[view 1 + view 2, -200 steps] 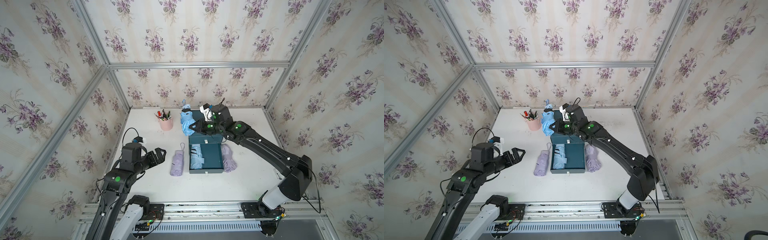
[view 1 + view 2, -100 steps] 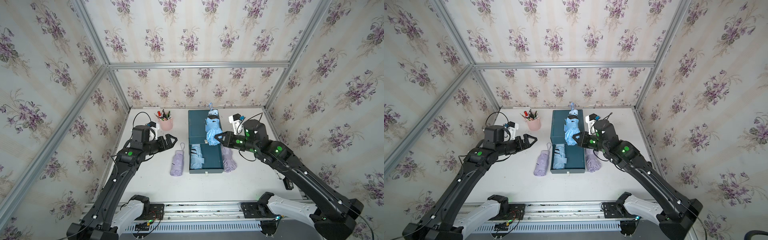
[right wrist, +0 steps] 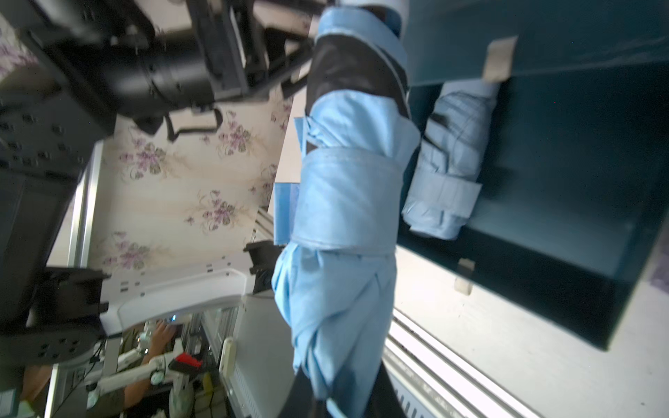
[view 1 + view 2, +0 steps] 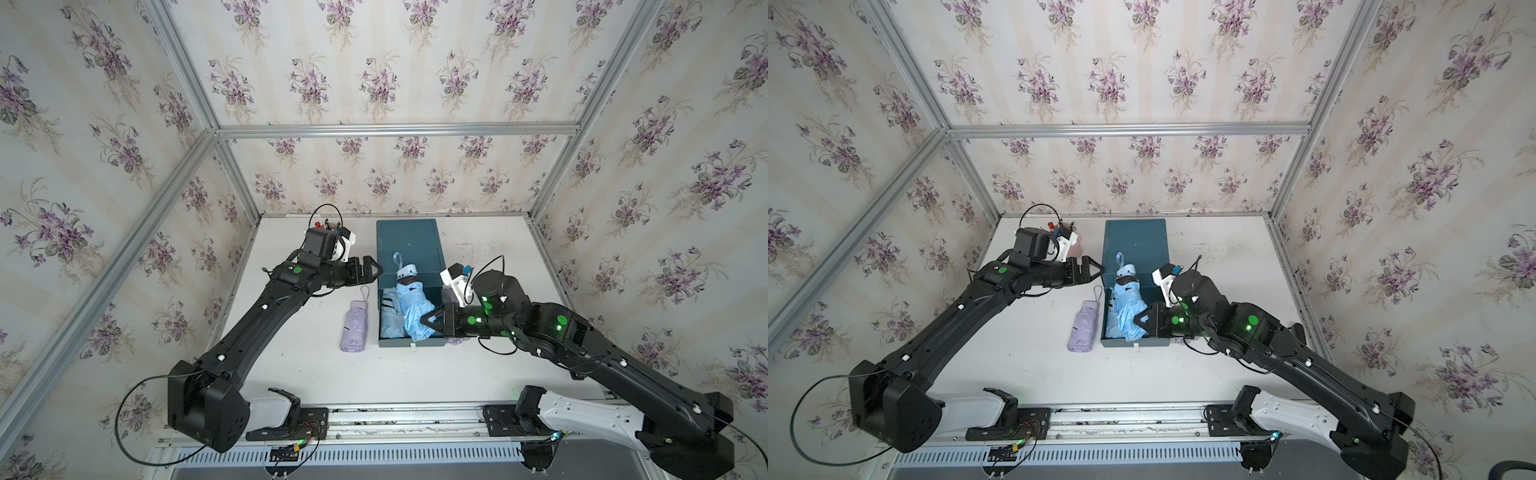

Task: Place the umbrella in the drawer by color
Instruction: Place the umbrella in the drawer.

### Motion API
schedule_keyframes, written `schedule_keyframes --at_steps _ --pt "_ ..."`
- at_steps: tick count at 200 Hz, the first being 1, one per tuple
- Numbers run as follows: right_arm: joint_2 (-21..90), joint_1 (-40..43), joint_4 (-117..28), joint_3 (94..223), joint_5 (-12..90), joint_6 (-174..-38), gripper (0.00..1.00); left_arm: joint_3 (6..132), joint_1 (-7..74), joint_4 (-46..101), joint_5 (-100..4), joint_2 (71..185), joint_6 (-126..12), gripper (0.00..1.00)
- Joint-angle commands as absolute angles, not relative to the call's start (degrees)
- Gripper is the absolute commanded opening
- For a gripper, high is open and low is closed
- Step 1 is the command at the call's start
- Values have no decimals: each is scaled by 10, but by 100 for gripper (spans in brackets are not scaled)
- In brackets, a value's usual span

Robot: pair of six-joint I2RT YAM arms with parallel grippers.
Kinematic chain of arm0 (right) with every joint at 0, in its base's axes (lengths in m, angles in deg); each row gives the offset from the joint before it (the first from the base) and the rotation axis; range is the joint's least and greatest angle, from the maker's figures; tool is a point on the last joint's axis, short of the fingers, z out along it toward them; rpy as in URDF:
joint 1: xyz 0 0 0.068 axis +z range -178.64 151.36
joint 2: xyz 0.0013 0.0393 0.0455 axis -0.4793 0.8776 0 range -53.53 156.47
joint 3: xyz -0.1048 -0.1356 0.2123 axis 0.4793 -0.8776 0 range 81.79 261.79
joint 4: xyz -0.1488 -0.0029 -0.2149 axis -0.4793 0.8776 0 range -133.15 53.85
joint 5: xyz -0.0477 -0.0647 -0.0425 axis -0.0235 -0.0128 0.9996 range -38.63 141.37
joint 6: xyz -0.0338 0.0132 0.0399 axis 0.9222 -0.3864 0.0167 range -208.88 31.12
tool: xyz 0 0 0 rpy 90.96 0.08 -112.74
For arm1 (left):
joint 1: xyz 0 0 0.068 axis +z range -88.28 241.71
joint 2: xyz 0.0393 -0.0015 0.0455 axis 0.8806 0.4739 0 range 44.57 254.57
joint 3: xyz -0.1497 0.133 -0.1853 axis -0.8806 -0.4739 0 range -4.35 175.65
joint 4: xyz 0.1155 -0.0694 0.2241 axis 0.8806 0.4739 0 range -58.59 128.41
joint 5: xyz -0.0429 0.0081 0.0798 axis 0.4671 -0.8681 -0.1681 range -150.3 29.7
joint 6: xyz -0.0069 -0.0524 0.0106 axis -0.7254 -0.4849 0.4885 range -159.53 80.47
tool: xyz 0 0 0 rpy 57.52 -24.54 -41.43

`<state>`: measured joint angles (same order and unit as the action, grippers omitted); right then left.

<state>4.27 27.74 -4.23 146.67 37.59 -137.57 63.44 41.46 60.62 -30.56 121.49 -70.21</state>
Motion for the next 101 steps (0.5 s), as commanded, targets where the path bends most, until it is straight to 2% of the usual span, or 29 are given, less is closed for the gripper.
schedule_keyframes --at_steps 1,34,55,101 --pt "51 292 -21 1467 383 -1411 0 654 410 563 -283 1231 -703 100" --pt "61 290 -32 1434 370 -1444 0 689 400 573 -297 1286 -691 100" --pt "88 281 -26 1435 365 -1448 0 717 395 598 -314 1326 -681 96" --pt "115 206 -38 1415 308 -1448 0 721 386 627 -354 1350 -657 89"
